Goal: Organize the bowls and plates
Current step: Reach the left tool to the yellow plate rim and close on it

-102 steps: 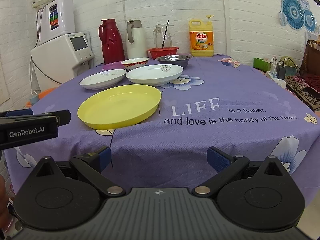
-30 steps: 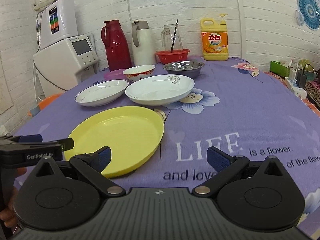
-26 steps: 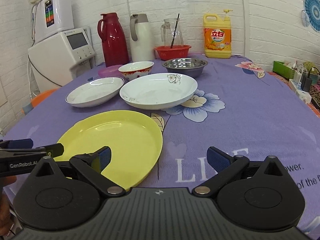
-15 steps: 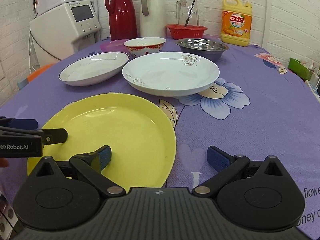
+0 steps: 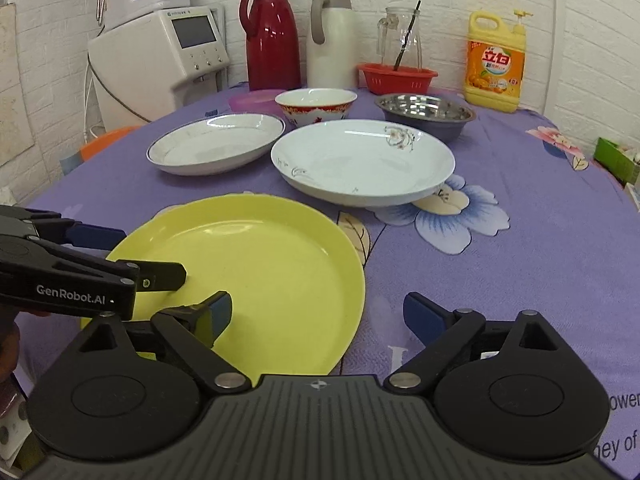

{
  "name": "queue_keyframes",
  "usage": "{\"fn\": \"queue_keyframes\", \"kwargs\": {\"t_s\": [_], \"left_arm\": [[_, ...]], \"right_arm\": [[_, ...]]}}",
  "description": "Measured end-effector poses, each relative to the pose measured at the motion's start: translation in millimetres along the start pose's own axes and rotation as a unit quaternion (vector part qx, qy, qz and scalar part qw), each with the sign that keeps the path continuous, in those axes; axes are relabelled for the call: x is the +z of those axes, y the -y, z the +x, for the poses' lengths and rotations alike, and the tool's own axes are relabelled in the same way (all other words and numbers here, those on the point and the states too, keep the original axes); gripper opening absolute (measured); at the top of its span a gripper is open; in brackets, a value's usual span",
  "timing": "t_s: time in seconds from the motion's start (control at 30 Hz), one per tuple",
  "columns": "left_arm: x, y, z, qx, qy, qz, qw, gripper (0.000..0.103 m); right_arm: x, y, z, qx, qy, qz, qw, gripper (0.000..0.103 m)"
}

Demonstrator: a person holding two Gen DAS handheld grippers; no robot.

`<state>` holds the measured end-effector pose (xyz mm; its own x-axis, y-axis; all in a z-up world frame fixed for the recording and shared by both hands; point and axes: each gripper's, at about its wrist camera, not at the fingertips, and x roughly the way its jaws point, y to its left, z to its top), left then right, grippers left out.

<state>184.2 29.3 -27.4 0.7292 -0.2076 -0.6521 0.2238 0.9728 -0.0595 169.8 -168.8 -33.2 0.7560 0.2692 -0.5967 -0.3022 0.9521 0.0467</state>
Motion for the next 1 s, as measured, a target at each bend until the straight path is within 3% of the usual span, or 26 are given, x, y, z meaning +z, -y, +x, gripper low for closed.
{"fn": "queue_keyframes", "kwargs": {"t_s": [0.03,0.1,0.17,0.23,0.43,0.6,0.87,0.93,0.97,1.0], "left_arm": [[-0.5,1.2,-1.0,-0.002,0.002,0.0,1.0,0.074],[-2.1,4.3,-3.7,-0.013,0.008,0.002,0.9999,0.055],[-2.8,6.5,-4.8,-0.011,0.01,-0.006,0.9999,0.053],[-2.1,6.3,-7.1,-0.011,0.008,-0.02,0.9997,0.042],[5.4,-10.9,-30.9,0.034,0.029,-0.025,0.9987,0.042],[-0.7,-40.5,-38.0,0.064,0.019,-0.052,0.9964,0.043],[-5.4,-58.7,-14.6,0.055,0.019,-0.081,0.995,0.045],[-4.0,-55.8,-11.2,0.054,0.022,-0.072,0.9957,0.049],[-3.9,-56.6,-10.5,0.048,0.02,-0.073,0.996,0.059],[-3.9,-58.1,-10.4,0.039,0.02,-0.073,0.9963,0.062]], "right_arm": [[-1.9,1.2,2.0,0.005,-0.002,0.006,1.0,0.103],[-3.4,-0.8,0.0,0.003,0.007,-0.001,1.0,0.103],[-4.2,-3.9,-1.4,0.005,0.012,0.004,1.0,0.098],[-5.4,-7.1,-1.4,-0.001,0.016,0.006,1.0,0.098],[5.8,-30.3,-6.2,0.022,0.036,-0.005,0.999,0.098],[16.8,-55.2,11.6,0.06,0.034,-0.019,0.997,0.1],[19.4,-66.2,34.5,0.062,0.013,-0.039,0.997,0.103],[21.4,-64.7,35.0,0.064,0.007,-0.038,0.997,0.103],[21.6,-65.3,34.7,0.066,0.004,-0.04,0.997,0.103],[22.6,-64.8,34.6,0.072,-0.001,-0.044,0.996,0.103]]}}
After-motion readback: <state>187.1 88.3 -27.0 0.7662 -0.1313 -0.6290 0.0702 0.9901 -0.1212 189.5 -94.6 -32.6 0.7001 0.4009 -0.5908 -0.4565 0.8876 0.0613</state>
